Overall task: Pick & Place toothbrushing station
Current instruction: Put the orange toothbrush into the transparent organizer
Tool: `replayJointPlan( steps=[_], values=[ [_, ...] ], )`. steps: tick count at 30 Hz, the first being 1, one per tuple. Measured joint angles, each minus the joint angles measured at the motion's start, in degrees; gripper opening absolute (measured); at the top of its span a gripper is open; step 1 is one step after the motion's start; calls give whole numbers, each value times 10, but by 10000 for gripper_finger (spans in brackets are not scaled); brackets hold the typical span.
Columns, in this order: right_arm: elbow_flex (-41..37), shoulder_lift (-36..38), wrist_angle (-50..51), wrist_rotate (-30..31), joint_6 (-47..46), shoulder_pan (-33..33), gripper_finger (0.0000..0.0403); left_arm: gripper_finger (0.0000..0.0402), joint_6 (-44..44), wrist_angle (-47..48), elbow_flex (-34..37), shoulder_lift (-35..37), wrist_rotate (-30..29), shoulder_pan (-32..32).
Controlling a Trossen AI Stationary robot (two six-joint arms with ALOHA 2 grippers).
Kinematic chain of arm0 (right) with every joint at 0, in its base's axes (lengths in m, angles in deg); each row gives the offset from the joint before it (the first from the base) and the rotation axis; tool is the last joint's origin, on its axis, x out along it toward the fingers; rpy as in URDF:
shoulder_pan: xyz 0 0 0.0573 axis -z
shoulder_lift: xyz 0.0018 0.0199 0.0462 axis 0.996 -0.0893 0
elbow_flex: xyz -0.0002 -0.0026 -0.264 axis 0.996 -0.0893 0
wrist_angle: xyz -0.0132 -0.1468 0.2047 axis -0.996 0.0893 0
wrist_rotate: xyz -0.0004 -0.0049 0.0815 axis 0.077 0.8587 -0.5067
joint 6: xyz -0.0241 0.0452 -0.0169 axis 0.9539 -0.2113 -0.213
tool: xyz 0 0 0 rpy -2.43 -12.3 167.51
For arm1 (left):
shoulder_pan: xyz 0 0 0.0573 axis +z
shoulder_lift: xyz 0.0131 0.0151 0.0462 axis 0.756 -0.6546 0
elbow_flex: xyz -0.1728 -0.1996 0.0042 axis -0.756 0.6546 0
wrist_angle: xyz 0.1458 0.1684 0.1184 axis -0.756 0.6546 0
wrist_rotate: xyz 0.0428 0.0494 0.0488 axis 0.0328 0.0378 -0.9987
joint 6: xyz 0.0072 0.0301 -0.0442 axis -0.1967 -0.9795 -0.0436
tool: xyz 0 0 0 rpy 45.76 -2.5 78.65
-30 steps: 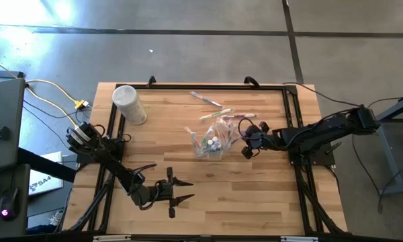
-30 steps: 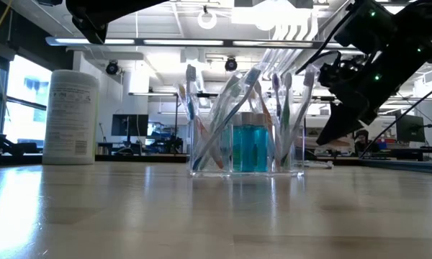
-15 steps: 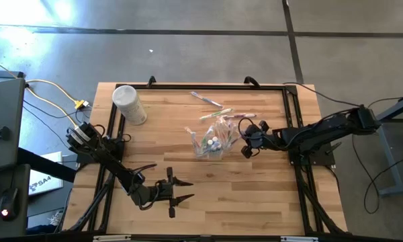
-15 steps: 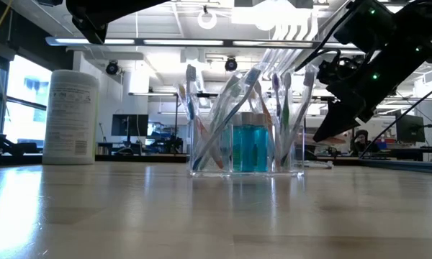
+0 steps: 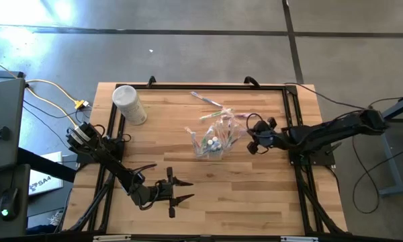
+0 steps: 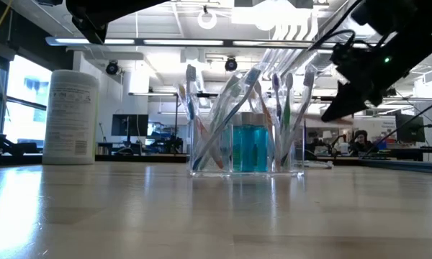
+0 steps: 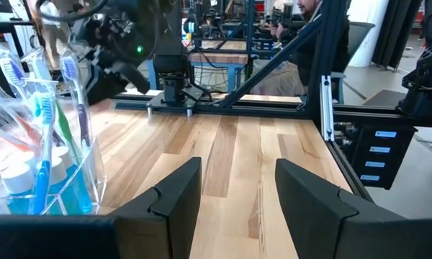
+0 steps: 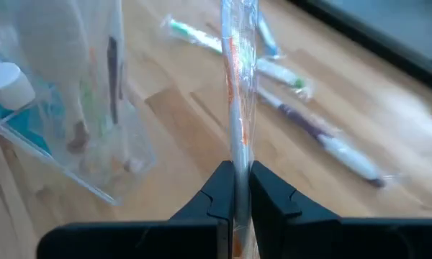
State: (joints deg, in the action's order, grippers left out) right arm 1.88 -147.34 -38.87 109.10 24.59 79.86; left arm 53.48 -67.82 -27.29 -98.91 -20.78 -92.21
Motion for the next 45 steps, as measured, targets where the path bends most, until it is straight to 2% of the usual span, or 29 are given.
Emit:
replayJointPlan(
  steps=[3, 6, 9, 13, 16, 20, 22, 24, 28, 30, 35, 39, 42, 45],
  values=[
    [2, 46, 50, 36, -5, -10, 17, 175, 0, 0, 0, 0, 0, 0],
    [15, 98, 155, 91, -50, -10, 17, 175, 0, 0, 0, 0, 0, 0],
    [24, 147, 215, 121, -79, -21, 17, 175, 0, 0, 0, 0, 0, 0],
    [24, 197, 207, 164, -58, -74, 17, 175, -23, 9, 0, 0, -3, 0],
    [24, 219, 175, 220, -22, -138, 17, 175, -59, 9, 0, 0, -18, 0],
    [24, 226, 65, 298, 94, -216, 17, 175, -61, -2, 0, 0, -19, 0],
    [24, 223, -12, 308, 189, -254, 17, 175, -61, -11, 0, 0, -19, 0],
    [25, 217, -105, 291, 274, -291, 17, 175, -61, -19, 0, 0, -19, 0],
    [25, 195, -270, 182, 374, -358, 17, 175, -61, -37, 0, 0, -19, 0],
    [25, 171, -324, 179, 406, -387, 17, 175, -70, -46, 0, 0, -19, 0],
    [25, 91, -406, 195, 423, -424, 16, 175, -117, -110, -6, 0, -21, 5],
    [25, 3, -481, 187, 417, -426, 16, 179, -130, -110, -42, 0, -19, 25],
    [25, -60, -545, 187, 424, -422, 16, 202, -134, -43, -82, -1, -10, 45],
    [25, -107, -591, 186, 428, -420, 16, 246, -114, 51, -125, -3, -7, 63]
  ],
)
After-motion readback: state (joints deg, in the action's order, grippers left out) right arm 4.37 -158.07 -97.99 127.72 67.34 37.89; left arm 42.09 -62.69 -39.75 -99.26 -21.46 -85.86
